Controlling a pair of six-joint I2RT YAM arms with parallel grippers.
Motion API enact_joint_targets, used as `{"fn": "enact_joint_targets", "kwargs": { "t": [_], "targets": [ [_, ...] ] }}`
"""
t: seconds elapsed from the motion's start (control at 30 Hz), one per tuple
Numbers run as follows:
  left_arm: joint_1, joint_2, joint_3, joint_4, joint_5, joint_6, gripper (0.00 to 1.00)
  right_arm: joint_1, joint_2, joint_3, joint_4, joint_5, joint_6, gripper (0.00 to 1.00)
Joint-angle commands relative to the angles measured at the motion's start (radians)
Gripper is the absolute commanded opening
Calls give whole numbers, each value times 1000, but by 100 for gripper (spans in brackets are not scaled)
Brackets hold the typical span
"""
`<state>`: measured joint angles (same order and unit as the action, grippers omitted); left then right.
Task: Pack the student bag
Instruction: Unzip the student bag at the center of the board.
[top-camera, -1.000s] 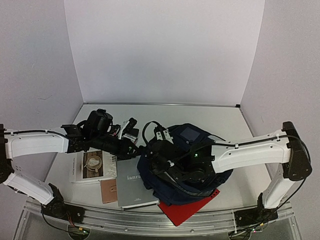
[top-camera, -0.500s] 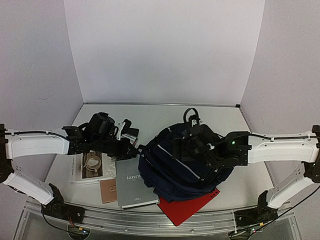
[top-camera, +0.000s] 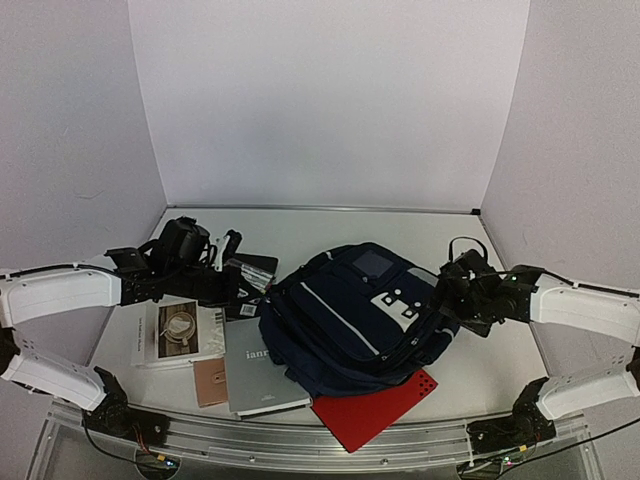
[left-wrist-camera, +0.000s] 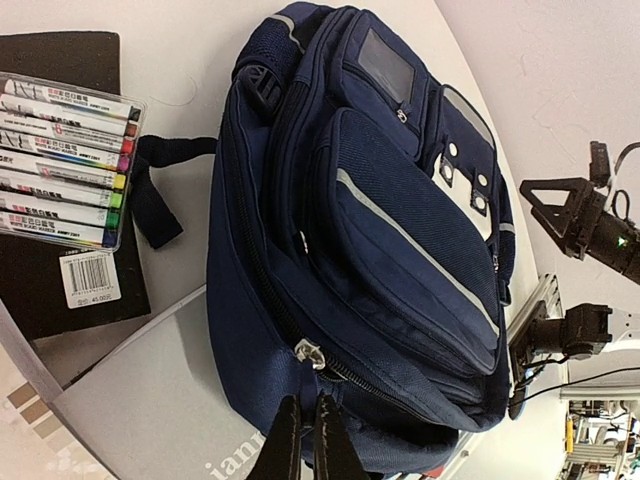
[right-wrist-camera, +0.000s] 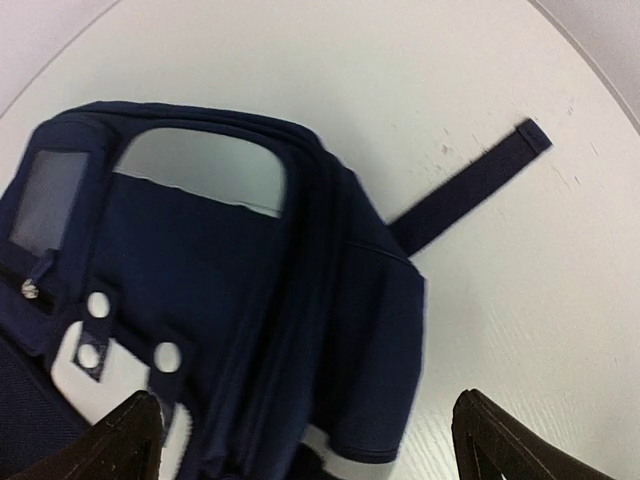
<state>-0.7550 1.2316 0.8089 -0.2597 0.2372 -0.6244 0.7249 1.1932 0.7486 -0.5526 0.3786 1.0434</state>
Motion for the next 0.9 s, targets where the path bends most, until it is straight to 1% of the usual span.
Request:
{"fn": "enact_joint_targets", "kwargs": {
  "t": [0.0,0.07,0.13,0.23,0.37,0.43,0.57,0.73,0.8,0.87],
  "targets": [
    [17,-54,24,-29,9,40,0,-12,-10,-62,-18,-66,84,98],
    [17,-52,30,-39,25,55,0,-11,-4,-91,40,-100,88,97],
    [17,-43,37,-46,50,72,0,-11,10,-109,116,-129,80,92],
    [17,-21,49,-50,107,104,0,-11,54,-110,242,-166,45,80],
    [13,-7,51,-19,210,130,0,-11,153,-76,370,-166,-4,58],
    [-6,-3,56,-10,236,135,0,-15,225,-32,416,-153,-51,52],
    [-70,19,70,18,240,118,0,-80,366,90,482,-156,-185,49],
    [-176,75,69,159,221,20,0,-210,494,251,577,-239,-380,48],
    [-229,116,97,203,178,-6,0,-232,526,319,571,-242,-459,49],
    [-266,170,139,221,143,-20,0,-235,538,384,537,-238,-527,54]
  ]
}}
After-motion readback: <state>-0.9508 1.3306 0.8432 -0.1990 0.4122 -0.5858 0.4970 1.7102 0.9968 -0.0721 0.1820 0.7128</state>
